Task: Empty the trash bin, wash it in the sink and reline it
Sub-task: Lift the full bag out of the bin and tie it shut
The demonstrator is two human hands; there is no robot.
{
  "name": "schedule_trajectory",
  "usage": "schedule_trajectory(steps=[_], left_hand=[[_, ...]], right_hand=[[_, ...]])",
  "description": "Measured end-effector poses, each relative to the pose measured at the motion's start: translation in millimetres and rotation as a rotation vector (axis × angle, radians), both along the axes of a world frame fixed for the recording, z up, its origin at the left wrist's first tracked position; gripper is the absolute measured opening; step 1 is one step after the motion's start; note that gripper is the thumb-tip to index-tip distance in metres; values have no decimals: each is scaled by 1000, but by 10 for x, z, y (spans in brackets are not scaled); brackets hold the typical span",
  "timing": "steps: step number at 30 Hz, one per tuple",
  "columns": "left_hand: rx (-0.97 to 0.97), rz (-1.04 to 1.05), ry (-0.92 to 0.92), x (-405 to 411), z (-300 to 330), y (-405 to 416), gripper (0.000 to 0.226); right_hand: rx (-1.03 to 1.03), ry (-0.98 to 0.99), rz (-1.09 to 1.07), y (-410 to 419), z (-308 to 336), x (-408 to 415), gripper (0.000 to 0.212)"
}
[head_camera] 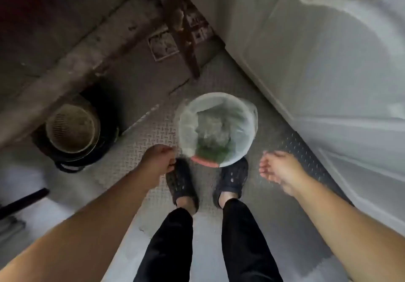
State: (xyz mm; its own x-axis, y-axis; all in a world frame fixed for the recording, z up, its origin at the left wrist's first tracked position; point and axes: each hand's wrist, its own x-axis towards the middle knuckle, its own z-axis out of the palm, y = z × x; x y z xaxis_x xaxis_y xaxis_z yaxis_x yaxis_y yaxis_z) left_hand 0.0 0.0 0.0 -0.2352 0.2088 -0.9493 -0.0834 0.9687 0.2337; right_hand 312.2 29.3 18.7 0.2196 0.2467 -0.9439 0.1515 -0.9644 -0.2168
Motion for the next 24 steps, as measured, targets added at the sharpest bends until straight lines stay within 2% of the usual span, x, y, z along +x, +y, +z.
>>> schedule_trajectory(steps=[5,8,11,17,19,21,24], left_hand=[[-7,372,-64,27,-742,165,33],[5,424,-90,77,-1028,198,53],[43,445,-138,101,-1297,198,57],[170,593,-564,109,-1547,115,63],[187,589,-598,94,-1555,76,62],[182,510,-557,84,-1540,-4,59],[129,392,-416,85,-1449,-184,51]], right_hand=[[17,-60,-249,126,-777,6,30],[-3,-24,-299,122,-1102,-22,43],[-18,106,-412,94,-1353,-70,59],[11,365,-652,51,-1649,-100,81],[34,453,-682,38,-1641,-95,82],[59,450,-669,15,-1591,-101,76],[75,373,-649,-85,-1499,-105,44]])
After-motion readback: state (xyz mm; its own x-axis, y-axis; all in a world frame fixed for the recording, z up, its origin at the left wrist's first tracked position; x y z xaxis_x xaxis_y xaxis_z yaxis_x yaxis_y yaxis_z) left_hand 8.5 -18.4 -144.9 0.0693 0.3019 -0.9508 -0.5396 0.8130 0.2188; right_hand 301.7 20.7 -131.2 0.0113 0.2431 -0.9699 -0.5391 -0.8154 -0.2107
